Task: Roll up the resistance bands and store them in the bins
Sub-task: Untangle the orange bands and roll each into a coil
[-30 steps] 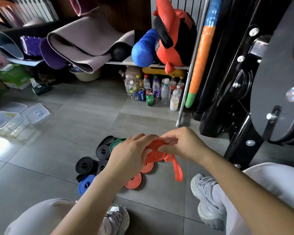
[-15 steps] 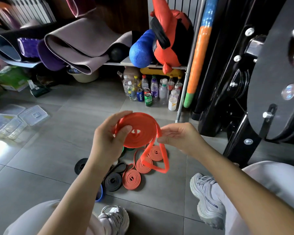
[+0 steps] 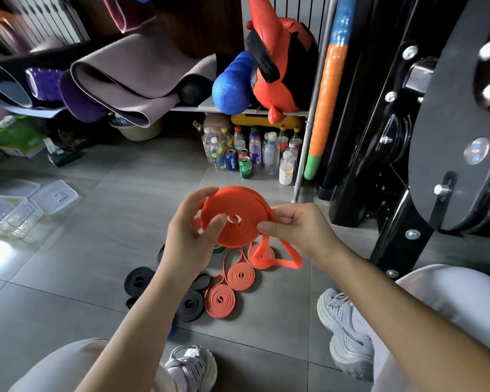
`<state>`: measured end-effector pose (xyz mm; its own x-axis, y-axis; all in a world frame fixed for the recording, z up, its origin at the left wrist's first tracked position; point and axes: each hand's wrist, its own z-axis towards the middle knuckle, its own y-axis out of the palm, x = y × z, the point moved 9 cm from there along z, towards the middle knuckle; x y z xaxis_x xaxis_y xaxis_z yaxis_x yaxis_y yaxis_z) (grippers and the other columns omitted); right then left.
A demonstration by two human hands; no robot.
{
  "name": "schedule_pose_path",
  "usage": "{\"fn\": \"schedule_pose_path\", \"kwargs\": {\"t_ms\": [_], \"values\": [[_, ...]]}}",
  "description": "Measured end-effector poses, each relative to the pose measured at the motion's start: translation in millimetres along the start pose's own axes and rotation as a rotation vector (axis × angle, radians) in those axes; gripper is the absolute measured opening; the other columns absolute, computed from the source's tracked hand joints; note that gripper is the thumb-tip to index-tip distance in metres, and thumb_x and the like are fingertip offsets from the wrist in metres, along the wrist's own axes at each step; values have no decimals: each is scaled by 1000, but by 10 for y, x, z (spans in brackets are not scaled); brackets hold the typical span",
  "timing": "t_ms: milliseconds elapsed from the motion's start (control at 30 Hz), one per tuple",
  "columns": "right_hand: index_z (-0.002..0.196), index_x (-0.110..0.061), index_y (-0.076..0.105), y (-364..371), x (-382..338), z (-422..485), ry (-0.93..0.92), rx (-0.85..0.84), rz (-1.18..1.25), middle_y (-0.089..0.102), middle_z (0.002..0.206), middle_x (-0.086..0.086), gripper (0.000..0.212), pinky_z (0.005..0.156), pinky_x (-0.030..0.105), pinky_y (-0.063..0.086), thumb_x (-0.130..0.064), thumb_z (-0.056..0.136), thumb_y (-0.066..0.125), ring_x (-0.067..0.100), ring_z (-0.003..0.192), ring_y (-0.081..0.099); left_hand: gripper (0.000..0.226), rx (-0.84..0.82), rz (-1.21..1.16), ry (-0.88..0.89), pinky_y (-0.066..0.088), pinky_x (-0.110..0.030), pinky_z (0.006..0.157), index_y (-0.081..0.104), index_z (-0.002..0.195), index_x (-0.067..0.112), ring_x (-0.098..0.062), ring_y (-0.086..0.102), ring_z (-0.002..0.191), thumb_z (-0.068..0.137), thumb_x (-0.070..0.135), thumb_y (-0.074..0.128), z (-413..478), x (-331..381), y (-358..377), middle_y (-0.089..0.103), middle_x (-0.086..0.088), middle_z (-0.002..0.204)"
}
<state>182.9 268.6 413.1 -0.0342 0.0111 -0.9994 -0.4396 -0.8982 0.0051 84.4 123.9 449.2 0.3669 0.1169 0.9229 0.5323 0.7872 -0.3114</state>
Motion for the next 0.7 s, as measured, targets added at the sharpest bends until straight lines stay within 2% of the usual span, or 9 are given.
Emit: {"fn": "schedule_pose_path", "kwargs": {"t_ms": [67, 133, 233, 300, 333, 400, 500, 633, 700], "values": [[84, -18, 69, -7, 31, 7, 19, -31, -104, 71, 66, -12, 25, 63, 14, 49, 5, 77, 69, -1, 62, 64, 54, -66, 411, 215, 49, -35, 83, 47, 128, 32, -16, 54, 106, 76, 29, 63, -27, 141, 89, 52, 8, 119], [82, -22, 71, 35, 110, -2, 44, -86, -242, 72, 71, -7, 23, 67, 23, 51, 1, 77, 72, 0, 65, 62, 64, -177, 722, 465, 48, -40, 90, 38, 137, 29, -24, 53, 112, 78, 33, 63, -135, 220, 309, 50, 1, 129], [70, -19, 68, 91, 199, -23, 31, -116, -413, 62, 63, 2, 16, 64, 32, 47, -6, 74, 76, 3, 63, 50, 61, -285, 930, 588, 56, -40, 73, 39, 133, 33, -27, 61, 99, 78, 27, 64, -244, 147, 531, 59, 0, 118], [69, -19, 69, 117, 186, -22, 20, -126, -419, 61, 61, 1, 15, 64, 30, 47, -6, 74, 77, 3, 63, 49, 46, -305, 921, 586, 55, -34, 52, 43, 127, 35, -24, 62, 84, 82, 26, 53, -258, 120, 570, 60, 3, 99], [69, -23, 69, 112, 173, -19, 21, -130, -398, 64, 62, -4, 20, 66, 30, 48, -5, 74, 76, 2, 64, 51, 41, -321, 887, 552, 54, -33, 50, 43, 125, 37, -24, 62, 82, 85, 29, 45, -244, 102, 571, 59, 3, 96], [72, -28, 69, 74, 171, -3, 51, -141, -347, 70, 69, -8, 25, 72, 29, 52, -4, 74, 77, 3, 68, 60, 39, -356, 780, 440, 55, -35, 58, 42, 124, 41, -25, 60, 86, 85, 36, 36, -192, 67, 551, 58, 1, 98], [77, -26, 72, -44, 264, 36, 121, -99, -425, 74, 80, 0, 20, 84, 38, 55, -10, 70, 81, 12, 75, 68, 44, -262, 644, 315, 52, -37, 75, 51, 129, 34, -27, 58, 92, 85, 29, 44, -65, 36, 381, 56, -1, 105], [69, -32, 71, -141, 387, 25, 145, -116, -645, 73, 75, -2, 16, 81, 37, 55, -17, 72, 78, 10, 73, 66, 47, -74, 545, 247, 39, -22, 78, 55, 129, 24, -13, 51, 88, 85, 7, 60, 68, 56, 45, 52, 4, 101], [80, -29, 72, -148, 445, -9, 165, -146, -671, 72, 83, -1, 14, 83, 34, 53, -20, 72, 79, 14, 81, 66, 48, -15, 472, 191, 34, -14, 78, 55, 128, 24, -5, 47, 87, 85, 6, 61, 111, 49, -98, 50, 6, 99]]}}
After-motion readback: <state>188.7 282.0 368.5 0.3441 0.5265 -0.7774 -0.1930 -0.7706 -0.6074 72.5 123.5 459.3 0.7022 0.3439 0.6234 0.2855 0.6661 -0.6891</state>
